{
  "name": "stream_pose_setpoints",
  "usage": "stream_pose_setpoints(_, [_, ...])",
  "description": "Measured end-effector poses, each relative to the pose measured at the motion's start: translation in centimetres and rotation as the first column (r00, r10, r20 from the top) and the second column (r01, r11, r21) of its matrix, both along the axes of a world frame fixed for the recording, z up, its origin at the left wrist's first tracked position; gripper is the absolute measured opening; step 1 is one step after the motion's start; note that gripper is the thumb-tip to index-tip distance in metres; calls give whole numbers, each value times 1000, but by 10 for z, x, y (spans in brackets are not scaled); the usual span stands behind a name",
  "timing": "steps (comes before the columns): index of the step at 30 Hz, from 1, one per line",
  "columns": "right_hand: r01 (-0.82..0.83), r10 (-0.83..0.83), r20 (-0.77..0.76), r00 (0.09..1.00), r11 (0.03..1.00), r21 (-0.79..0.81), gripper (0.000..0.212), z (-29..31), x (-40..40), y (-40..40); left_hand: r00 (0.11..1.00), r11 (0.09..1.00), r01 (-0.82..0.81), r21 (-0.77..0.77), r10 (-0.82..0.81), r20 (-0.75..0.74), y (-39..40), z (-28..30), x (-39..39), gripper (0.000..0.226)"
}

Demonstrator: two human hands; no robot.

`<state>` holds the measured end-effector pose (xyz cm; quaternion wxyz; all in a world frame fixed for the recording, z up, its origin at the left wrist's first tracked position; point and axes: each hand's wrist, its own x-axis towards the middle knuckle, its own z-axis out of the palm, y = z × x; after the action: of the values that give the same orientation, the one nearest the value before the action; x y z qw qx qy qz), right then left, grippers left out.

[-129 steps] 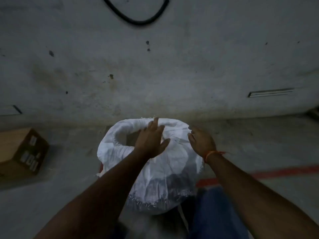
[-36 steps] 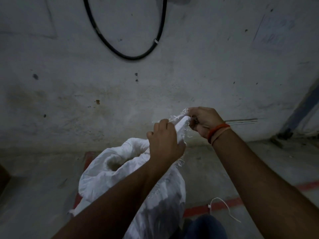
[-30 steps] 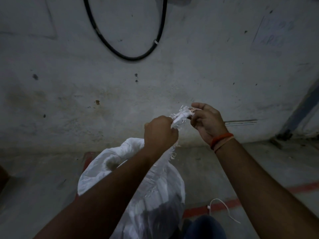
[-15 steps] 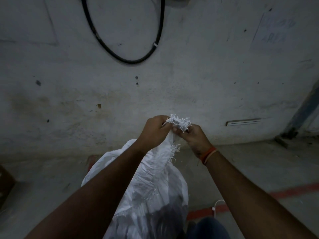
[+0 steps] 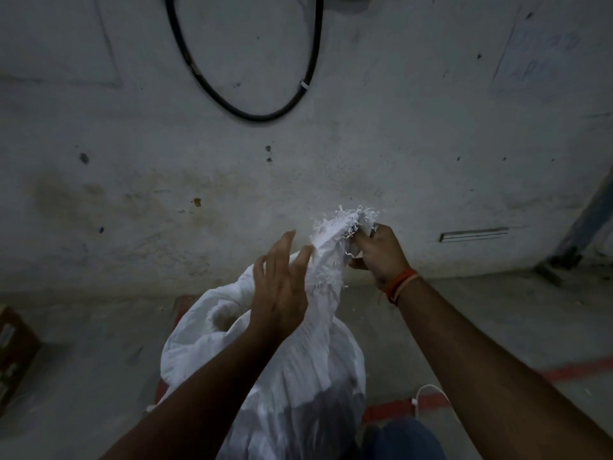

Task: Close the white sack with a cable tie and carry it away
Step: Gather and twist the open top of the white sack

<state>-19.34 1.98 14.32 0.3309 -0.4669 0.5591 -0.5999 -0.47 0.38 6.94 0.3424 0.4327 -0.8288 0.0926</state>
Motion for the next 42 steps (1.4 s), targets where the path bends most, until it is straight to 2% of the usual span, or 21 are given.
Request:
stream_pose_setpoints(2, [-10, 10, 25, 1000, 1000, -8, 21, -2, 0, -2, 998, 987, -56, -153, 52, -34, 8, -5, 2, 47])
stream_pose_setpoints(4, [-16, 17, 61, 998, 1000, -21, 23, -5, 2, -5, 997, 970, -77, -232, 71, -33, 12, -4, 2, 44])
stream_pose_setpoints(10, [8, -3, 106, 994, 999, -44, 29, -16, 3, -9, 989, 943, -112, -312, 76, -126, -5, 46, 6, 23])
stream_pose_setpoints(12, [18, -12, 156, 988, 999, -38, 23, -16, 3, -9, 975, 971, -119, -206, 76, -208, -12, 56, 9, 22])
stream_pose_setpoints(14, [10, -1, 193, 981, 999, -42, 31, -14, 4, -8, 935, 991, -132, -13, 120, -333, -13, 60, 9, 22])
stream_pose_setpoints(17, [23, -16, 223, 975, 999, -25, 34, -16, 3, -11, 778, 967, -46, 252, 193, -598, -10, 57, 2, 19])
stream_pose_setpoints(19, [15, -7, 247, 969, 999, -31, 26, -18, 4, -12, 711, 954, 79, 290, 150, -687, -7, 53, -2, 18])
stream_pose_setpoints(21, [-17, 28, 270, 963, 999, -45, 20, -18, 4, -11, 793, 953, 197, 228, -18, -609, -1, 54, 2, 37])
stream_pose_setpoints(23, [-57, 77, 292, 953, 995, -76, 18, -19, 2, -9, 921, 968, 213, 131, -155, -357, -2, 45, 8, 68])
stream_pose_setpoints(24, [-81, 105, 301, 948, 993, -91, 23, -18, 1, -7, 948, 978, 193, 75, -166, -271, -5, 38, 11, 72])
stream_pose_setpoints(25, [-101, 128, 313, 941, 990, -102, 27, -18, 1, -5, 953, 984, 172, 43, -155, -262, -7, 35, 13, 67])
stream_pose_setpoints(28, [-70, 98, 348, 932, 993, -92, 24, -24, -9, -6, 883, 970, 236, 59, -189, -430, -18, 36, 28, 34])
stream_pose_setpoints(30, [-9, 34, 285, 958, 996, -89, 17, -31, -18, -8, 827, 891, 421, 167, -302, -473, -30, 40, 42, 18])
stream_pose_setpoints(32, [34, -29, 54, 998, 994, -103, 16, -34, -23, -4, 775, 708, 589, 389, -356, -523, -32, 53, 51, 13])
stream_pose_setpoints(34, [-3, -18, -140, 990, 989, -146, 10, -38, -23, -1, 797, 536, 601, 593, -341, -499, -32, 65, 49, 15])
stream_pose_setpoints(35, [19, -80, -290, 954, 978, -207, 6, -38, -20, 1, 825, 498, 565, 658, -352, -442, -33, 69, 46, 19])
stream_pose_setpoints(36, [45, -165, -426, 890, 960, -278, 4, -40, -20, 0, 846, 497, 525, 691, -391, -362, -35, 72, 41, 21])
stream_pose_setpoints(38, [45, -247, -593, 767, 942, -334, 6, -40, -20, -1, 856, 586, 461, 666, -491, -161, -44, 72, 28, 15])
stream_pose_setpoints(39, [24, -246, -622, 744, 939, -343, 7, -41, -20, -2, 848, 630, 447, 636, -524, -77, -48, 72, 20, 22])
stream_pose_setpoints(41, [-3, -193, -597, 779, 950, -311, 13, -36, -18, 2, 829, 671, 475, 569, -558, -33, -54, 72, 5, 53])
stream_pose_setpoints(42, [-5, -176, -558, 811, 952, -307, 16, -34, -16, 4, 813, 678, 502, 537, -581, -27, -56, 73, -1, 57])
